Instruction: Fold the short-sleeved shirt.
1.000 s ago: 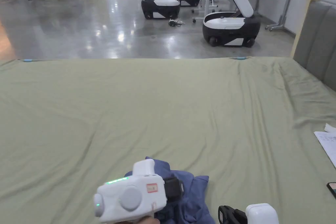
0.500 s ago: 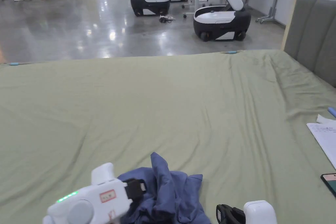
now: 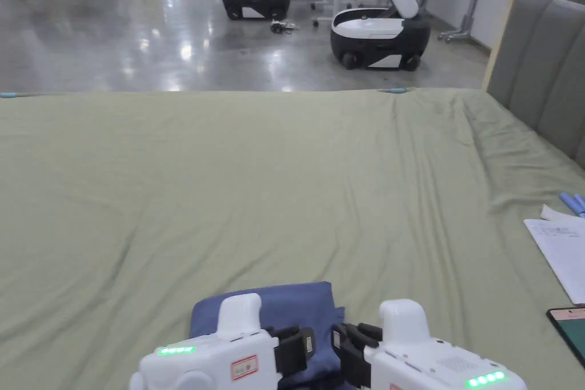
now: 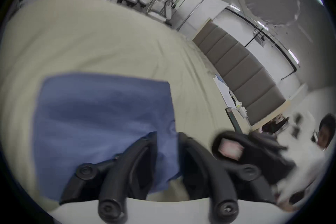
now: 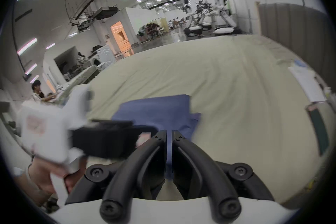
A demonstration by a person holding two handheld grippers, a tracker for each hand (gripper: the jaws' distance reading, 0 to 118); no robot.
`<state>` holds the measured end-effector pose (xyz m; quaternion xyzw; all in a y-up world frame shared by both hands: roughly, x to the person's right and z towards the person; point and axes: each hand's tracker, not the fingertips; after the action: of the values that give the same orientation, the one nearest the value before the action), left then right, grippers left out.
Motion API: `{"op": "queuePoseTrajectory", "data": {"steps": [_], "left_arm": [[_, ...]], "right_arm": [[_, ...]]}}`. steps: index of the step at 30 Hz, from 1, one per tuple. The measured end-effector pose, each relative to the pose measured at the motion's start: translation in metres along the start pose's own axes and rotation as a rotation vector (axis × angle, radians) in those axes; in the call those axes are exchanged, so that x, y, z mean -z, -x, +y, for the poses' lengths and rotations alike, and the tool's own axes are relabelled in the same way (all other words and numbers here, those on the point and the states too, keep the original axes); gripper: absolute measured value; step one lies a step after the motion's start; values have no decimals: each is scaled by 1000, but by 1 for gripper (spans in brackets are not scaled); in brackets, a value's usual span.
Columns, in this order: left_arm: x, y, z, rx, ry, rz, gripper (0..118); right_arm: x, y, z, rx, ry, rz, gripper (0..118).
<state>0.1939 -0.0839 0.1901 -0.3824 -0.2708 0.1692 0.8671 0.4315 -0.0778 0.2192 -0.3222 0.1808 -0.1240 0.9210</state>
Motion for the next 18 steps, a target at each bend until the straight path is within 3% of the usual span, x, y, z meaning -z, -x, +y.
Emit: {"op": "queuePoseTrajectory", "data": {"steps": [3, 5, 8, 10, 12, 14, 16, 17, 18], "left_arm": [[-52, 43, -1, -100, -53, 22, 75], [-77, 75, -2, -153, -69, 65, 92], [-90, 118, -4, -249, -74, 92, 92], [-83, 137, -9, -384, -63, 25, 92], [-62, 142, -13, -468, -48, -120, 92], [-28, 139, -16, -516, 18, -230, 91], [7, 128, -17, -512, 73, -225, 86], [15, 121, -16, -481, 48, -217, 69], [19, 113, -10, -423, 20, -185, 36]], "right_arm": [[49, -11, 1, 116, 68, 79, 7], [68, -19, -7, 117, 136, 42, 7], [72, -28, -20, 113, 106, -67, 5], [67, -24, -17, 138, 103, -90, 4], [70, -17, -15, 108, 115, -105, 4], [71, -13, -13, 75, 116, -115, 4], [69, -16, -12, 82, 117, -110, 4], [68, -17, -12, 88, 116, -106, 4], [65, -17, -12, 96, 113, -101, 4]]}}
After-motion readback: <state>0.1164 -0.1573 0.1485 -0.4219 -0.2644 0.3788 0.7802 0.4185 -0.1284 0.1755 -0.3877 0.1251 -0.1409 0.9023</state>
